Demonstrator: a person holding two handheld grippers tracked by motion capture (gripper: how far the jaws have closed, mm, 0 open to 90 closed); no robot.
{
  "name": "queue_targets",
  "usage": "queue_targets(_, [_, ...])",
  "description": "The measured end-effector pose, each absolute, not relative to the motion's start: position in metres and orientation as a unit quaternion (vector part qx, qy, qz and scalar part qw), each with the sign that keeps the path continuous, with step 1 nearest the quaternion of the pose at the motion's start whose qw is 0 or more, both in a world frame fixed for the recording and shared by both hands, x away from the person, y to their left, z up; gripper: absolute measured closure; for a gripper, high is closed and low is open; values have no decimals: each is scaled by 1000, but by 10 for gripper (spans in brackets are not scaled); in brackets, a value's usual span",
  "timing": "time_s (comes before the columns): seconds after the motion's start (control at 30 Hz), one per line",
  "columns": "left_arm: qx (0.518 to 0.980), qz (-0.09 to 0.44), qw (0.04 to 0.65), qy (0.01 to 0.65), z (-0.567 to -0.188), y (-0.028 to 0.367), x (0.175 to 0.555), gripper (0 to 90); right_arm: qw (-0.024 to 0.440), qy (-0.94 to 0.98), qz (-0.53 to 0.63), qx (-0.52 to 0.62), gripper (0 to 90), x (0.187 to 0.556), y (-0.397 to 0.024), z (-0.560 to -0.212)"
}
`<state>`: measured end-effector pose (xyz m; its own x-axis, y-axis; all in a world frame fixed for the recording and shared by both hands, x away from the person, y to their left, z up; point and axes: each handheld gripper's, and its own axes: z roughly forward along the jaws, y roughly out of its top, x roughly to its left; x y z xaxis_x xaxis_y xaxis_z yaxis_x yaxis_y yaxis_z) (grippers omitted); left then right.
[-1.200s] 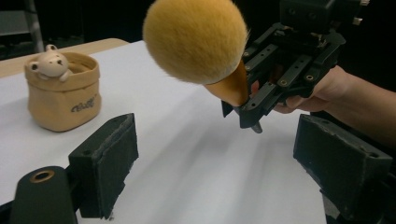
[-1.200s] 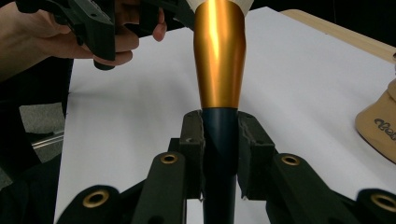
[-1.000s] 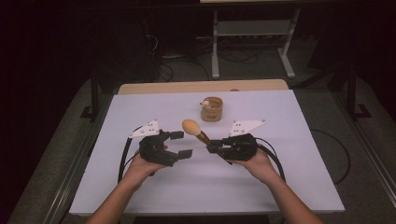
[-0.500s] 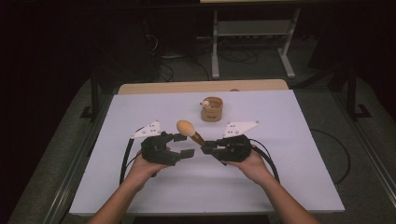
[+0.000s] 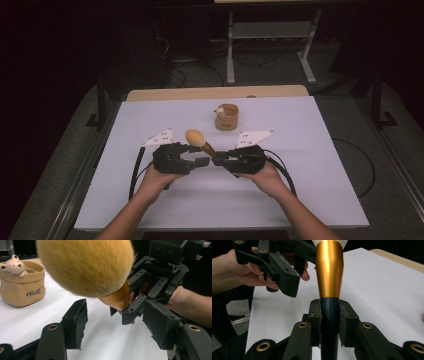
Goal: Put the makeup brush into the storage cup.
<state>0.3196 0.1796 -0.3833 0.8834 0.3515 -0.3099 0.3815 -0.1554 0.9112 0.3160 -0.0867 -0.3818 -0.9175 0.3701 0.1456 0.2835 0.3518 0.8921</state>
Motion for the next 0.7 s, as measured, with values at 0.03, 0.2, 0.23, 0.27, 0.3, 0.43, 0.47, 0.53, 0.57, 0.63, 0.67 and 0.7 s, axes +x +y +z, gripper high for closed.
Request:
queue_targets(0.03, [759, -13, 604, 241, -384, 179, 320, 379, 41, 821, 534, 199, 736, 316, -86, -382])
queue_targets(0.2, [758, -11, 605, 244, -383, 178, 319, 412, 41, 820, 535, 198, 736, 316, -83, -383])
queue_targets(0.23, [757, -10, 606, 243, -383, 178, 320, 423, 41, 820, 535, 198, 736, 316, -83, -383])
queue_targets(0.27, [757, -8, 606, 242, -383, 178, 320, 430, 42, 821, 535, 196, 736, 316, -82, -383])
queue_targets(0.3, [758, -9, 606, 242, -383, 179, 321, 435, 40, 821, 534, 197, 736, 316, -82, -383])
queue_targets(0.43, [757, -10, 606, 245, -383, 179, 321, 452, 43, 819, 537, 198, 736, 316, -81, -383])
queue_targets(0.47, [753, -12, 609, 248, -383, 178, 321, 460, 43, 818, 538, 197, 736, 316, -81, -383])
queue_targets(0.53, [753, -11, 610, 248, -382, 178, 321, 466, 43, 818, 538, 197, 736, 316, -80, -383])
queue_targets(0.57, [752, -10, 611, 248, -382, 178, 321, 473, 43, 819, 537, 197, 736, 315, -80, -383])
queue_targets(0.63, [751, -11, 612, 248, -382, 178, 320, 484, 42, 820, 535, 198, 736, 315, -79, -383])
queue_targets(0.67, [751, -10, 612, 247, -382, 177, 321, 487, 42, 820, 535, 198, 736, 315, -78, -384])
queue_targets(0.7, [751, -10, 612, 247, -382, 177, 320, 489, 42, 820, 536, 198, 736, 315, -78, -384])
